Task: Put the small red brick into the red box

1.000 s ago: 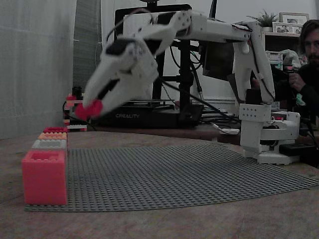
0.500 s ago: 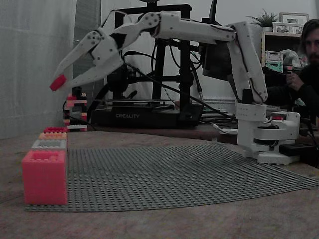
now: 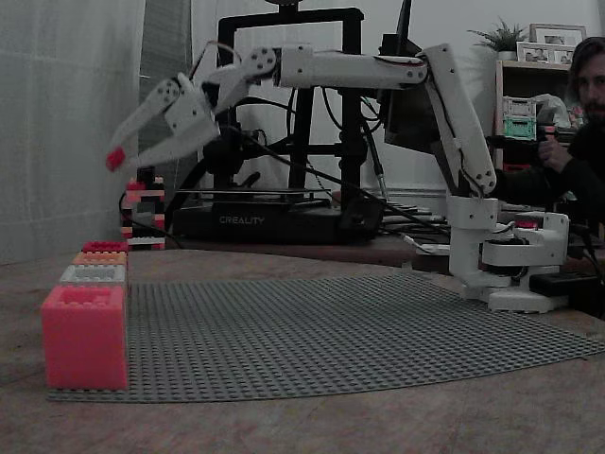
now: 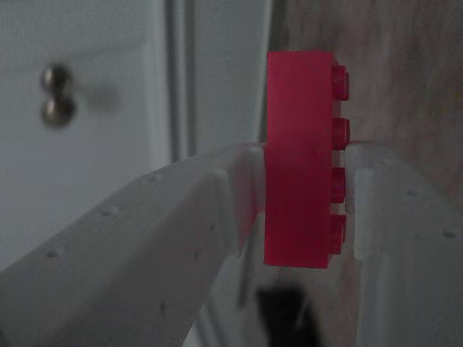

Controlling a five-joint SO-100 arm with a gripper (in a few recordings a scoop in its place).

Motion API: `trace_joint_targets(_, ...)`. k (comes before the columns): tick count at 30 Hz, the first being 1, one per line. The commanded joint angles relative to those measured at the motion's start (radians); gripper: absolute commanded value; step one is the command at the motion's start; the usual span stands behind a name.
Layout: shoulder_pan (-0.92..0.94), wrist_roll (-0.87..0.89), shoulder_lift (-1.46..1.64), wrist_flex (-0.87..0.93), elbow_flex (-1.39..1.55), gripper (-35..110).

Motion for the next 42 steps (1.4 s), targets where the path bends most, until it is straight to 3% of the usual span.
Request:
trace_joint_targets(1,0.041,-0.052,0.032,-0.021,0.011,0)
trace_joint_targets(12,0.107,-0.081,-0.02,-0.08,0.021,0)
trace_joint_targets(29,0.141,-0.069,-0.23,-0.308,-0.055,0)
trace_joint_targets(42,0.133,-0.08,-0.287,-0.307,-0.124,15)
